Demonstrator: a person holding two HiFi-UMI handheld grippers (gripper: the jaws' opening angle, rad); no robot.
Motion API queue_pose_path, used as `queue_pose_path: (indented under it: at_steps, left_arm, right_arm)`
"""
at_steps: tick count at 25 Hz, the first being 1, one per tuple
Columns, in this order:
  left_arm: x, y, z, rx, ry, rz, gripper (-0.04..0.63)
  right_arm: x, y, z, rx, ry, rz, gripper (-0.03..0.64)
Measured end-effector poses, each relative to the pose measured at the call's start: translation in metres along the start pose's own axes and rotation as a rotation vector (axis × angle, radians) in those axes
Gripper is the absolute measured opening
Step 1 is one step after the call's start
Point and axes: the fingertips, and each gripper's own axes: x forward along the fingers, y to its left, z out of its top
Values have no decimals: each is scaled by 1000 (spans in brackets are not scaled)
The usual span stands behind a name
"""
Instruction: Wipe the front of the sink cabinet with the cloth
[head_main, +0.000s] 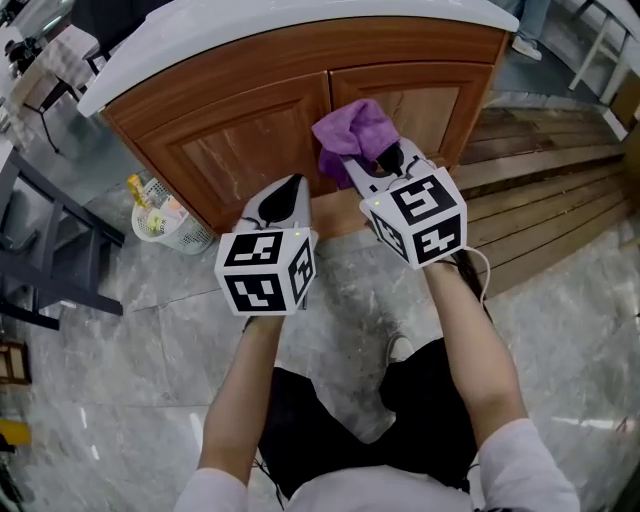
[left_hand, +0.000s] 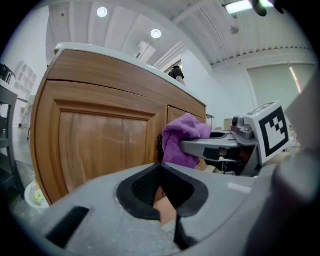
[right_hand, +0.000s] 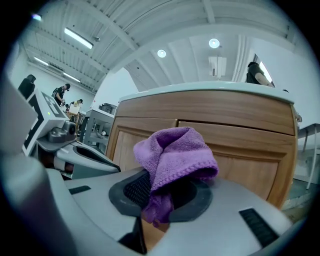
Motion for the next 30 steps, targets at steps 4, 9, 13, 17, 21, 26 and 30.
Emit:
queue_pose_path:
  at_steps: [4,9,13,17,21,26,30]
  left_arm:
    - [16,-16,-4,10,11,-37,5]
    - [35,-38,-5,25,16,-80,5]
    - [47,-48,-4,31,11,-102,5]
    - [61,-61,-4,12,-1,-133,5]
    - [70,-71,-4,17,-1,-155,5]
    - [78,-76,-1,12,-10,-169,5]
    - [82,-81,-2,23,-5,-171,5]
  right_arm:
    - [-10,-22,-6,19,-1,-43,67]
    - [-19,-52,-18,21,19,-96,67]
    - [-24,-76,-29,27,38,-141,67]
    - [-34,-109,-46,41,62,-214,67]
    - [-48,-140,-57,60,78,-275,67]
    - [-67,-167,-70,71,102,-339,67]
    - [-80,-185,-83,87,130,-388,67]
